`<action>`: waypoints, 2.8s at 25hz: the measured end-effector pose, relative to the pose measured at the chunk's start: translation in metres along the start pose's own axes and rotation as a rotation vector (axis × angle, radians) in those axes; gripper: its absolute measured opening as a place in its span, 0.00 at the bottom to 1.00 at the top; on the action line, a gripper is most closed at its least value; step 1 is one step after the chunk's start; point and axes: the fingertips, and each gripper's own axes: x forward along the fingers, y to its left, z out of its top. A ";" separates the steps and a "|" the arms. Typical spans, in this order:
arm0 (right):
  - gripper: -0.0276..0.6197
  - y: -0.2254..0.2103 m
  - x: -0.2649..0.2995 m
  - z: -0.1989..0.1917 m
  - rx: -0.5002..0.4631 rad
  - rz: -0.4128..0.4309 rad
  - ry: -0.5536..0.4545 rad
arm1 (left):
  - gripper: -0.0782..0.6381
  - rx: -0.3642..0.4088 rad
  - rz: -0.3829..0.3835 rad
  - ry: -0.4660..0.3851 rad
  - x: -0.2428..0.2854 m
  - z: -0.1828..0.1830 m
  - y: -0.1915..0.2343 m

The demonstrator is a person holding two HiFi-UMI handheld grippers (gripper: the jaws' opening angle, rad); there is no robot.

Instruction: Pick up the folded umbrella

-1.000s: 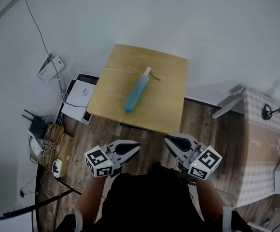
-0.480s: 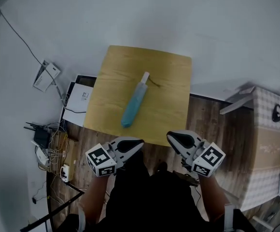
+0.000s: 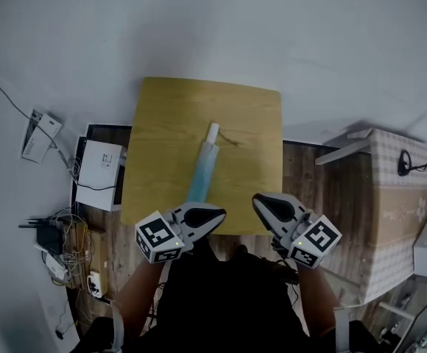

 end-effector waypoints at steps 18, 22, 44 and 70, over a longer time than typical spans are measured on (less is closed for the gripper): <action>0.07 -0.092 0.017 -0.015 0.019 -0.014 0.099 | 0.17 -0.107 0.183 0.197 0.053 -0.043 0.121; 0.07 -0.124 0.011 -0.028 0.069 0.032 0.103 | 0.43 -0.165 0.304 0.354 0.072 -0.077 0.137; 0.07 -0.200 -0.039 -0.076 0.154 0.083 0.154 | 0.74 -0.050 0.580 0.795 0.154 -0.200 0.166; 0.07 -0.194 -0.044 -0.077 0.113 0.122 0.164 | 0.74 0.004 0.700 0.741 0.133 -0.163 0.169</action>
